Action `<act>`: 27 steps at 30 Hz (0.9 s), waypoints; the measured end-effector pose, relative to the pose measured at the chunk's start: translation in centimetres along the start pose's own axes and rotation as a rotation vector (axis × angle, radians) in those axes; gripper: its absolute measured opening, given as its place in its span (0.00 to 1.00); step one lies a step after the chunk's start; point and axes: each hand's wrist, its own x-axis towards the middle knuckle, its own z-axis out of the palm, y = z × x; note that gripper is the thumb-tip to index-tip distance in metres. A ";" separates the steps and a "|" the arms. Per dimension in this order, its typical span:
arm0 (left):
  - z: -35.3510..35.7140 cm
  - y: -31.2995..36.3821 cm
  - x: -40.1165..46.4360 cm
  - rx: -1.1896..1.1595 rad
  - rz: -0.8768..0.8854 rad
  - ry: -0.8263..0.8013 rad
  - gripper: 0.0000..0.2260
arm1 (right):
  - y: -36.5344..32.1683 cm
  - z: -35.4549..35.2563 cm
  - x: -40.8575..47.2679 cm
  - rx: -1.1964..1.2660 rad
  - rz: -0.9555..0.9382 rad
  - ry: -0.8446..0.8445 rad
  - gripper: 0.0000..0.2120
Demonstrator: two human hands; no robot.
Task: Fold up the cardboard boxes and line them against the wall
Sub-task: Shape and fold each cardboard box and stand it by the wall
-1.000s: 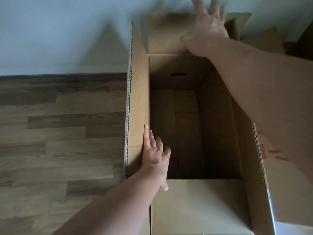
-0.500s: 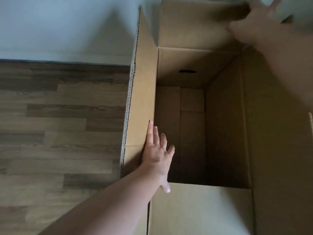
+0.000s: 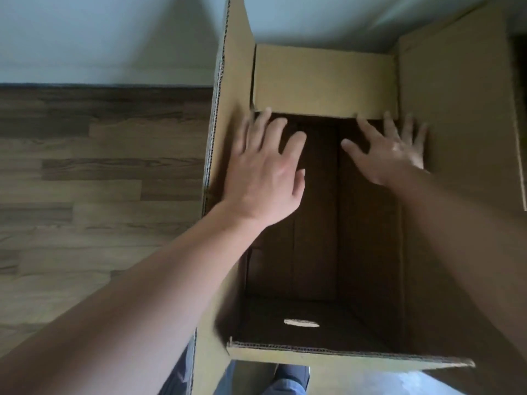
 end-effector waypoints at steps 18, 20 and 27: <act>-3.8 -1.6 -0.2 -0.076 -0.072 -0.104 0.33 | 4.4 -3.5 -21.1 0.117 -0.431 -0.362 0.57; -3.6 -0.5 0.3 -0.130 -0.067 -0.080 0.32 | 4.9 -1.7 -25.2 0.021 -0.552 -0.467 0.59; -3.8 -1.2 -0.6 -0.239 -0.130 -0.018 0.31 | 6.6 3.3 -25.1 -0.036 -0.306 0.095 0.37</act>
